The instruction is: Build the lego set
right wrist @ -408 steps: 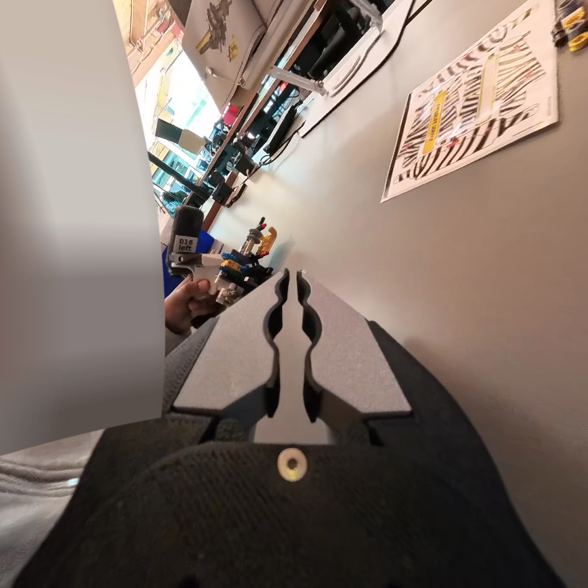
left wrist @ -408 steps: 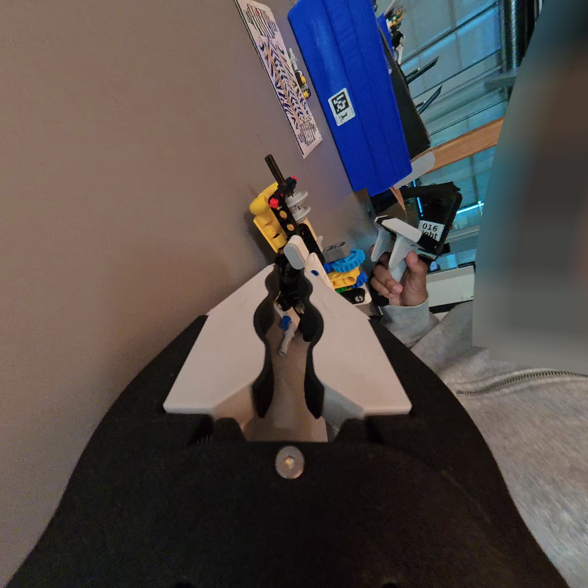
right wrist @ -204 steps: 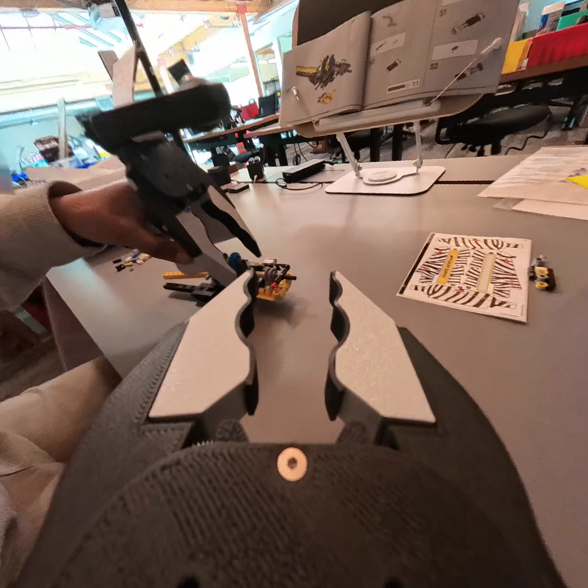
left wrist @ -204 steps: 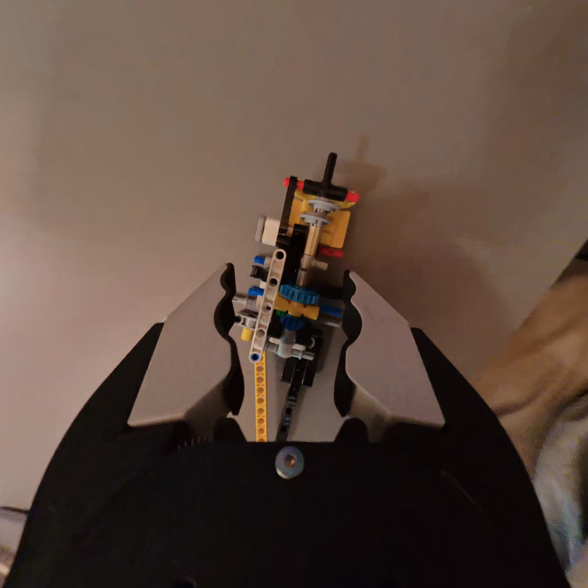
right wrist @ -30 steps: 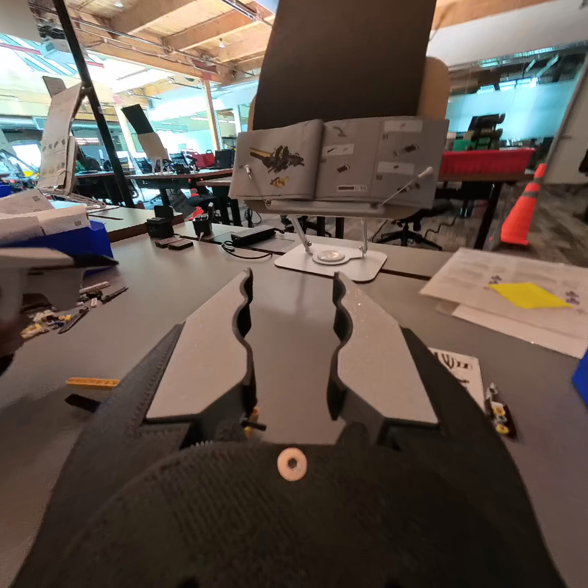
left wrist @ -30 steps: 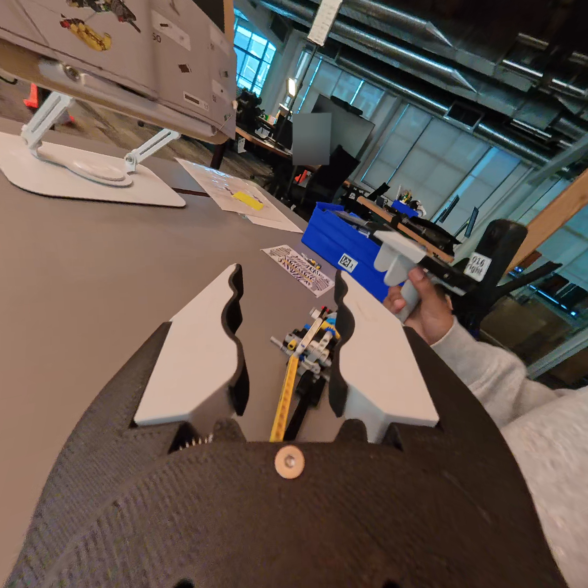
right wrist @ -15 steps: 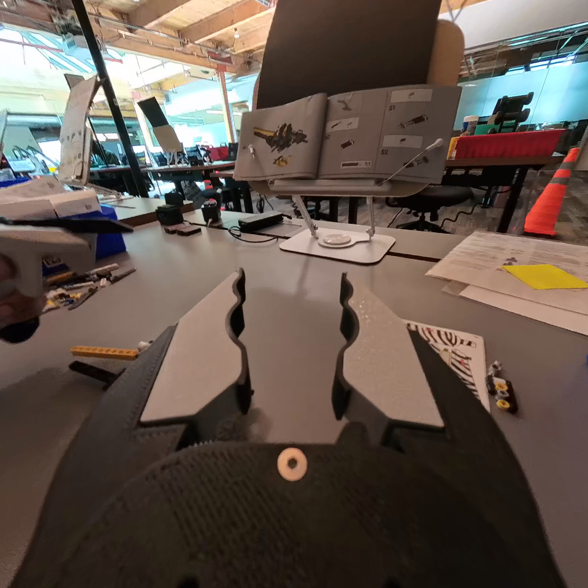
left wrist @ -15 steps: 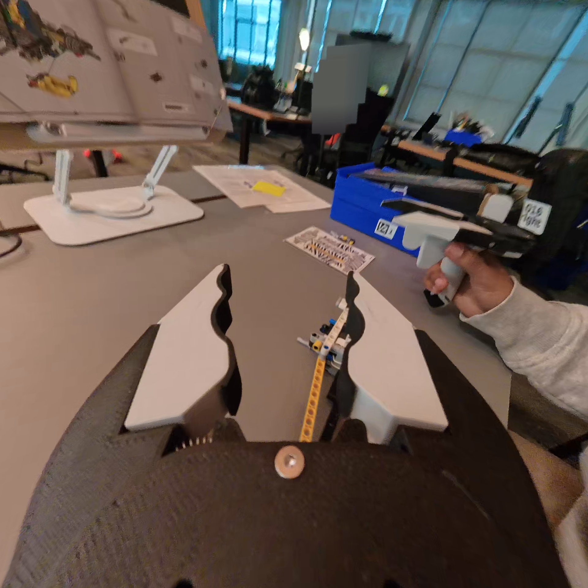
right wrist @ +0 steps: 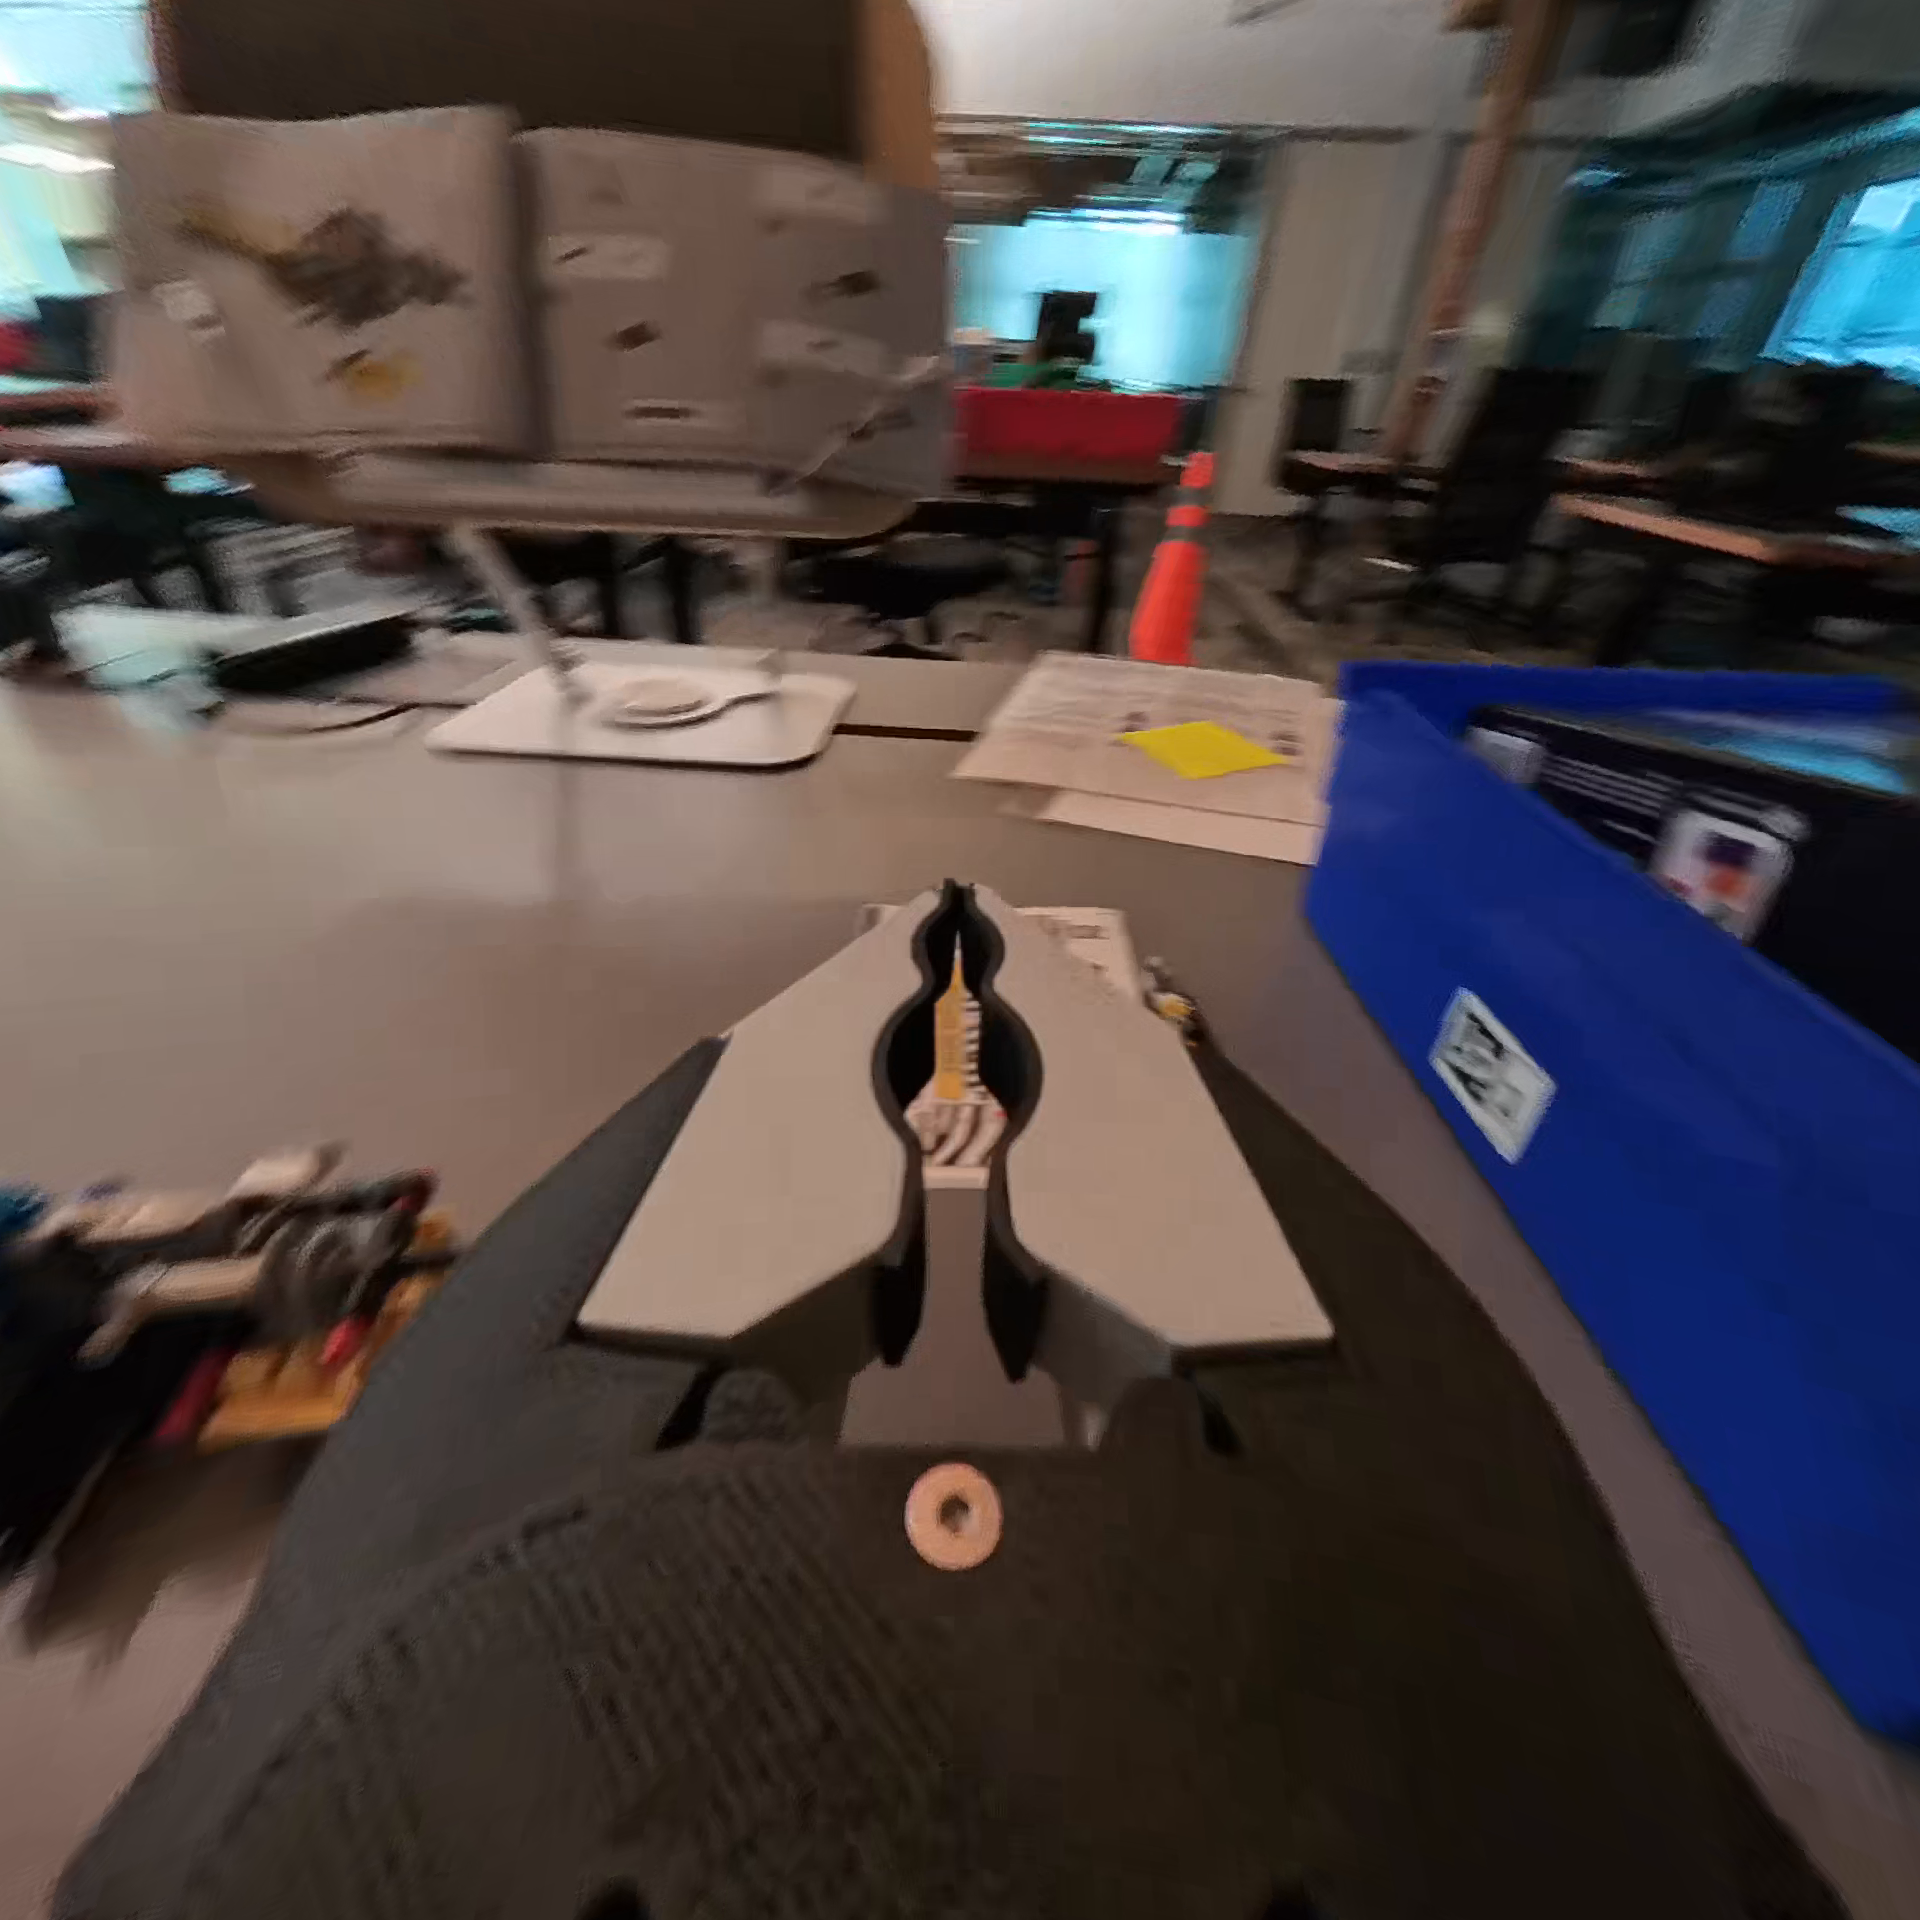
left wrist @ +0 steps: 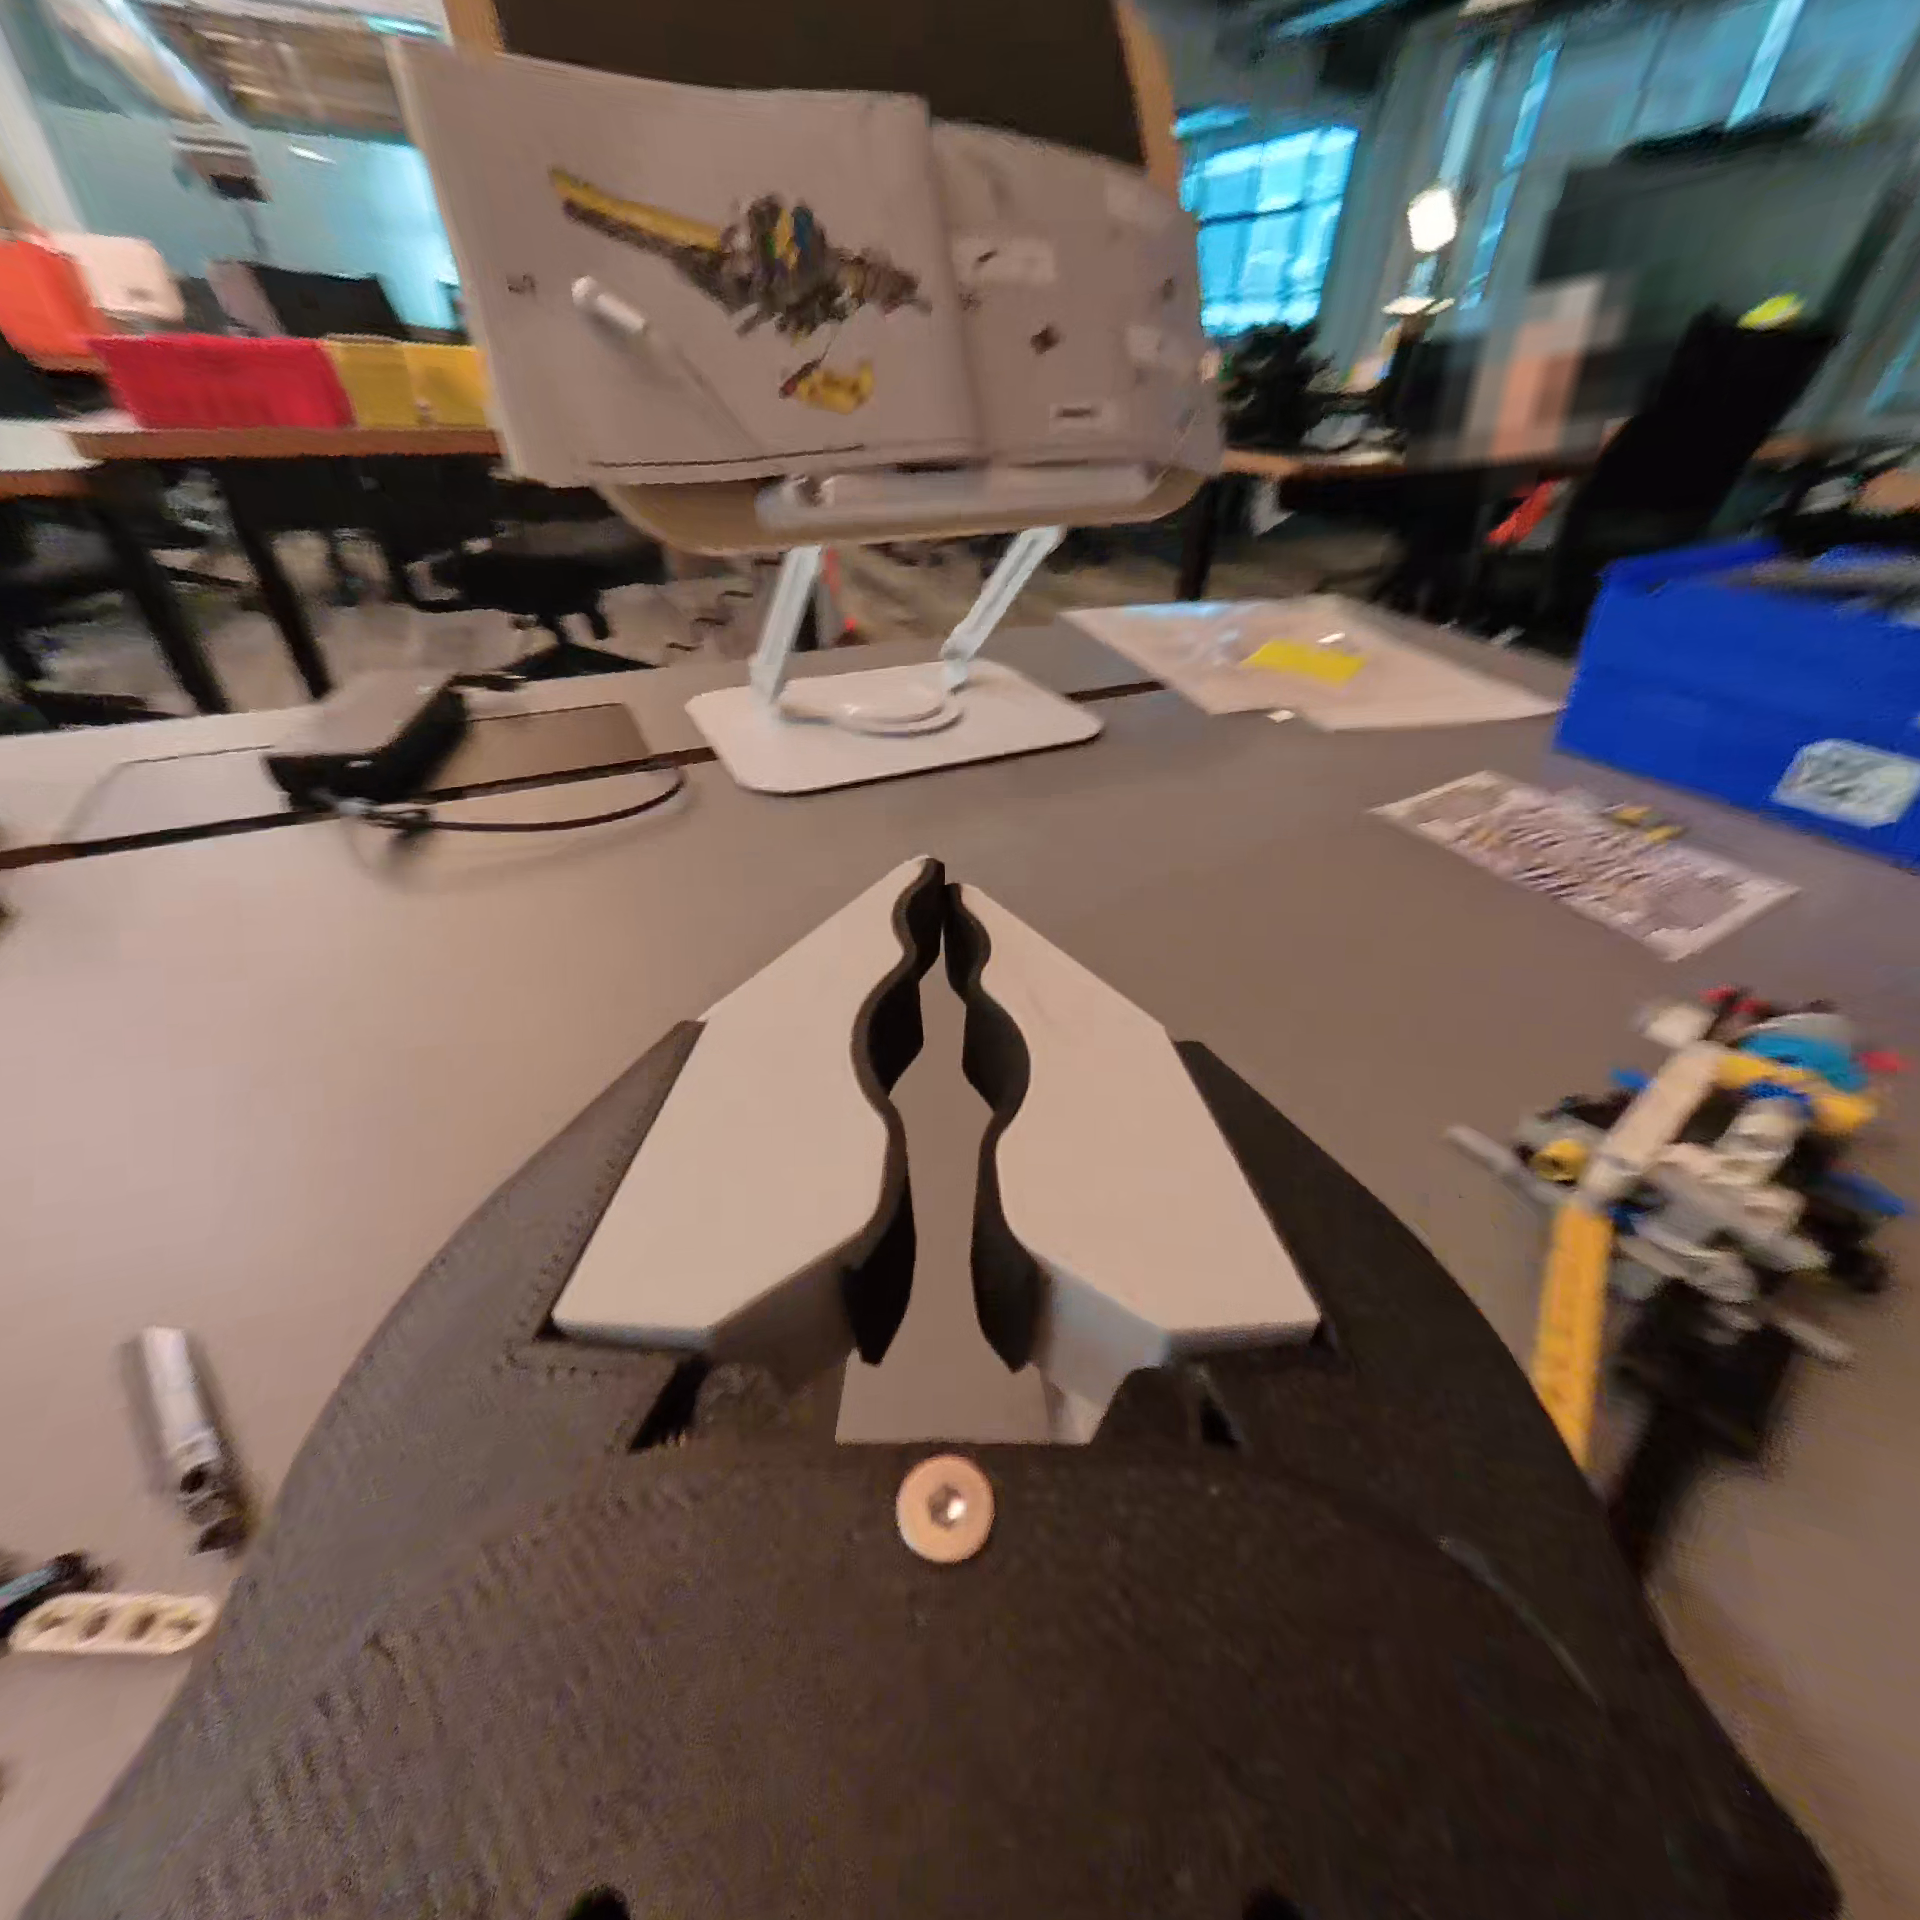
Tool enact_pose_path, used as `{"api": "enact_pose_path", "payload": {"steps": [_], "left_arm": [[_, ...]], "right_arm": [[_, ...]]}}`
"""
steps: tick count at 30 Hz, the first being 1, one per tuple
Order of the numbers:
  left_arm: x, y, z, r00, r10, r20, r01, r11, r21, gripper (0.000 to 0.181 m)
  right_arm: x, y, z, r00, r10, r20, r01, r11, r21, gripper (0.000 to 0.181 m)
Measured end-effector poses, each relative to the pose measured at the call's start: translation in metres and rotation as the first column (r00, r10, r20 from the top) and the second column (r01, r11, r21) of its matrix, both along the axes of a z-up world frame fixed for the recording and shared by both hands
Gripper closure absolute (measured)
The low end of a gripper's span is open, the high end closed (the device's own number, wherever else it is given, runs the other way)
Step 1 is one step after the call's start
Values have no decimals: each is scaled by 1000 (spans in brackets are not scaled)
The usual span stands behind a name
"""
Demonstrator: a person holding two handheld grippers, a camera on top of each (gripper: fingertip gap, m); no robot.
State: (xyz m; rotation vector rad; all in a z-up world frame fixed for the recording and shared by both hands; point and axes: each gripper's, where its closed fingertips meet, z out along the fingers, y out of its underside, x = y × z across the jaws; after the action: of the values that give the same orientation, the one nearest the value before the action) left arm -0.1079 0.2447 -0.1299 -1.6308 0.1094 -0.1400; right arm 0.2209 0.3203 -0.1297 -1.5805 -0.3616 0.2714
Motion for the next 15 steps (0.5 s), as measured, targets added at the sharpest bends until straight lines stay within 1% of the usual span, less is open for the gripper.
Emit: {"api": "enact_pose_path", "payload": {"steps": [1, 2, 3, 5, 7, 8, 10, 13, 15], "left_arm": [[-1, 2, -4, 999, 15, -31, -15, 1000, -6, 181], [2, 3, -5, 999, 0, -46, -1, 1000, -18, 181], [7, 3, -6, 997, -11, -74, 10, 1000, -19, 181], [17, 1, -6, 991, -30, -131, 29, 1000, -5, 181], [21, 0, -1, 986, 7, -164, -1, 999, 39, 181], [23, 0, -3, 984, 10, -179, -5, 999, 31, 181], [27, 2, -8, 977, 2, -212, -1, 1000, 2, 181], [32, 8, -17, 968, -20, -250, 4, 998, -64, 181], [33, 14, -26, 966, -39, -255, 7, 992, -125, 181]], "right_arm": [[11, 6, 0, 996, -86, -25, 86, 996, -12, 181], [21, 12, -3, 987, -160, -31, 159, 987, -34, 181], [26, 16, -6, 979, -204, -23, 202, 978, -56, 181], [24, 19, -11, 978, -206, 3, 206, 975, -83, 179], [23, 21, -13, 976, -215, 30, 217, 972, -90, 181], [22, 22, -15, 975, -215, 49, 219, 971, -95, 181], [16, 25, -23, 972, -203, 115, 217, 968, -126, 181], [13, 35, -42, 949, -183, 257, 238, 950, -201, 181], [8, 40, -42, 945, -154, 288, 211, 961, -179, 181]]}}
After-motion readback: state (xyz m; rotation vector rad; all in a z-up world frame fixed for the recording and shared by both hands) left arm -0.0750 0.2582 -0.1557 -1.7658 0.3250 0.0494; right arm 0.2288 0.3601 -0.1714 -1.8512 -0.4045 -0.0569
